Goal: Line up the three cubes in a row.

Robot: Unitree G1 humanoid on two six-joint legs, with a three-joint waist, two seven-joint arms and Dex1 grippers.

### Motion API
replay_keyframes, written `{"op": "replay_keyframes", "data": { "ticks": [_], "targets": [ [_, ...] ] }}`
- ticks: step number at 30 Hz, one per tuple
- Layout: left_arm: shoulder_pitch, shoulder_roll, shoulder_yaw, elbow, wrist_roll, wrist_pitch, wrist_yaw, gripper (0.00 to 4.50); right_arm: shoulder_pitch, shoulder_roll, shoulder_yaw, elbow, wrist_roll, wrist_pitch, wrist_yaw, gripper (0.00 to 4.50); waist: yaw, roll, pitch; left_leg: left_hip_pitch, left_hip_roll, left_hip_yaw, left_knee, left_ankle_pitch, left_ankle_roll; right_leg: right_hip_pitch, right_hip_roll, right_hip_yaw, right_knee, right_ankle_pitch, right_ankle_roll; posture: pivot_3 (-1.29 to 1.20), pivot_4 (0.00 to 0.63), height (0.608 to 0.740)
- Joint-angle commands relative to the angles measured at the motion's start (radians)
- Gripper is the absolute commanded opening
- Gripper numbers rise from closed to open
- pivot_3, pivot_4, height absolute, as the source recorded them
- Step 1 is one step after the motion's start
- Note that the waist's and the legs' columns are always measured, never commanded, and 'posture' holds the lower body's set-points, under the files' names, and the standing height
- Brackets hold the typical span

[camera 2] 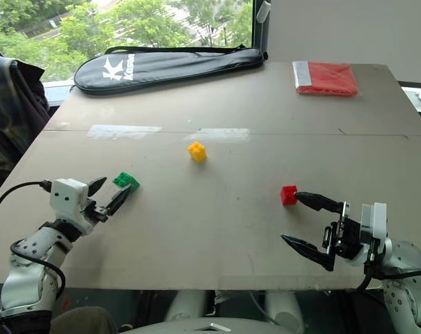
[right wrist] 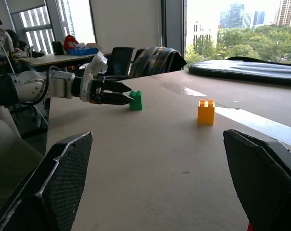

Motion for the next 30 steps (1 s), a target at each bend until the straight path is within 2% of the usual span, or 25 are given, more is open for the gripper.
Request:
{"op": "replay_keyframes", "data": {
  "ticks": [1,15,16,18,23,27,30],
  "targets": [
    [-0.019,0.021,-0.024,0.002,0.005,-0.003,-0.025,2.31,-0.009,-0.003,-0.013,-0.036,0.018,-0.005,-0.009,4.5,0.0,0.0,0.0,0.0,0.0,0.0,0.0,0.0,0.0,0.0,0.0,0.0,0.0,0.0,0.0,0.0,0.15,0.708],
    [-0.085,0.01,-0.049,0.052,-0.002,-0.006,-0.02,2.31,-0.019,-0.006,-0.013,-0.038,0.011,-0.007,-0.029,4.5,0.0,0.0,0.0,0.0,0.0,0.0,0.0,0.0,0.0,0.0,0.0,0.0,0.0,0.0,0.0,0.0,0.15,0.708],
    [-0.085,0.009,-0.049,0.051,-0.005,-0.005,-0.02,1.78,-0.019,-0.007,-0.014,-0.038,0.011,-0.007,-0.03,4.5,0.001,0.0,0.0,0.0,0.0,0.0,0.0,0.0,0.0,0.0,0.0,0.0,0.0,0.0,0.0,0.0,0.15,0.708],
    [-0.084,0.009,-0.049,0.051,-0.003,-0.005,-0.015,1.29,-0.018,-0.009,-0.018,-0.037,0.011,-0.008,-0.03,4.5,0.001,0.0,0.0,0.0,0.0,0.0,0.0,0.0,0.0,0.0,0.0,0.0,0.0,0.0,0.0,0.0,0.15,0.708],
    [-0.096,0.005,-0.061,0.02,-0.024,-0.001,-0.028,1.28,-0.007,-0.01,-0.024,-0.047,0.014,-0.004,-0.036,4.5,0.001,0.0,0.0,0.0,0.0,0.0,0.0,0.0,0.0,0.0,0.0,0.0,0.0,0.0,0.0,0.0,0.15,0.708],
    [-0.131,0.016,-0.134,-0.047,-0.056,-0.004,-0.131,1.28,0.006,-0.011,-0.034,-0.05,0.018,-0.006,-0.043,4.5,0.008,0.0,0.0,0.0,0.0,0.0,0.0,0.0,0.0,0.0,0.0,0.0,0.0,0.0,0.0,0.0,0.15,0.708],
    [-0.208,0.037,-0.306,-0.126,-0.1,0.072,-0.311,1.28,0.021,-0.013,-0.051,-0.04,0.019,-0.013,-0.041,4.5,0.022,0.0,0.0,0.0,-0.001,0.001,0.001,0.0,0.0,0.001,-0.001,-0.001,0.0,0.0,0.0,0.0,0.15,0.708]
  ]
}}
